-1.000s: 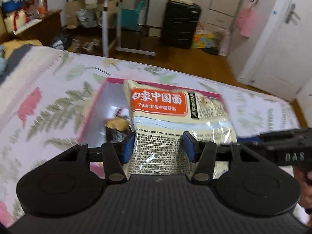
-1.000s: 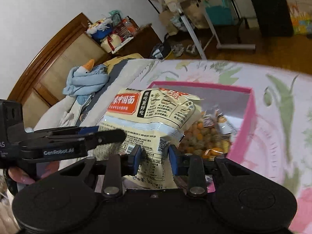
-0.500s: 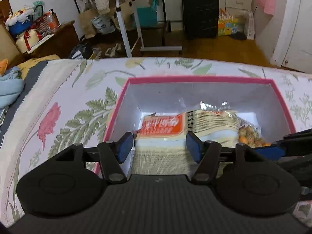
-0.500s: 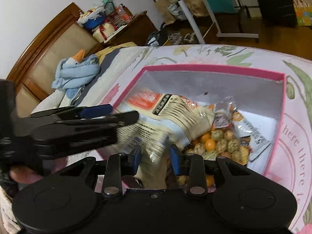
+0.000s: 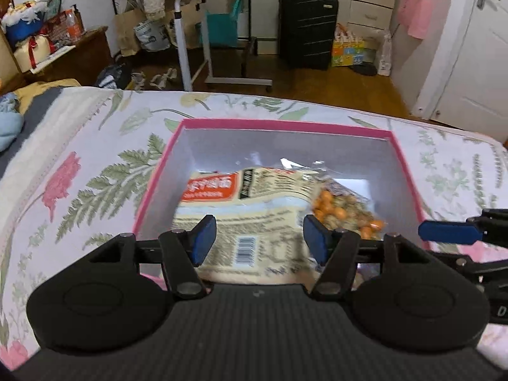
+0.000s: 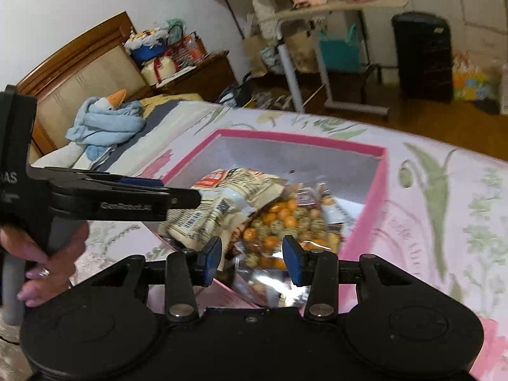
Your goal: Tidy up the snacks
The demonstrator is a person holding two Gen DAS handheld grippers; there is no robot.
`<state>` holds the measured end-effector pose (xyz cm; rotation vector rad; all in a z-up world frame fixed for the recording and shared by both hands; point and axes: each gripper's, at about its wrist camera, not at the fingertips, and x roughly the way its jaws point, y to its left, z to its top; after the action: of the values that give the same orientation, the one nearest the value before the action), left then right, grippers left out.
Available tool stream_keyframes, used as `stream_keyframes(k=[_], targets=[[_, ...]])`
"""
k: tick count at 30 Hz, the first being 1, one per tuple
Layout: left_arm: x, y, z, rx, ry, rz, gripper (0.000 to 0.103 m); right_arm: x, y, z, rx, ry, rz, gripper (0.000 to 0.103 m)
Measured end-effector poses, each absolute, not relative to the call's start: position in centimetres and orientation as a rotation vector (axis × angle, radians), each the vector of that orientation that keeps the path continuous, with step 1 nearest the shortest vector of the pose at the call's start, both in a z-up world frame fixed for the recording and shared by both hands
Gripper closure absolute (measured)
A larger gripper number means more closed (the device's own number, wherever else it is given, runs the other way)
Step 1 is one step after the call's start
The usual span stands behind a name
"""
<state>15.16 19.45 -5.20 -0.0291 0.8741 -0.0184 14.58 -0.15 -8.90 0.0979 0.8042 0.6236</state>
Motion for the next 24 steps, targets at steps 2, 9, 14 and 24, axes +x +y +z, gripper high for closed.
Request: stream_keyframes(k=[2,9,14,24], targets=[[14.5,19.0,-4.7,-0.032,0.871,-0.033,0.043,13.9,-0.9,-8.3,0.085,0.786,0.596,0.054],[10.8,16.6,-1.5,-0.021,0.834,-0.093,0.041,10.6,-4.4,-5.7,0.065,0.711,0.487,0.05],[7.6,14.3,0.7,0.012,0.803,-0.132,0.04,7.7,-6.5,-3.9,0.06,0.682,0.41,0.05],[3.5,11.5,2.8,0.033,0.792,-0.199,0.039,1.4,-10.1,-1.7,0.093,0.679,0.262,0.045]])
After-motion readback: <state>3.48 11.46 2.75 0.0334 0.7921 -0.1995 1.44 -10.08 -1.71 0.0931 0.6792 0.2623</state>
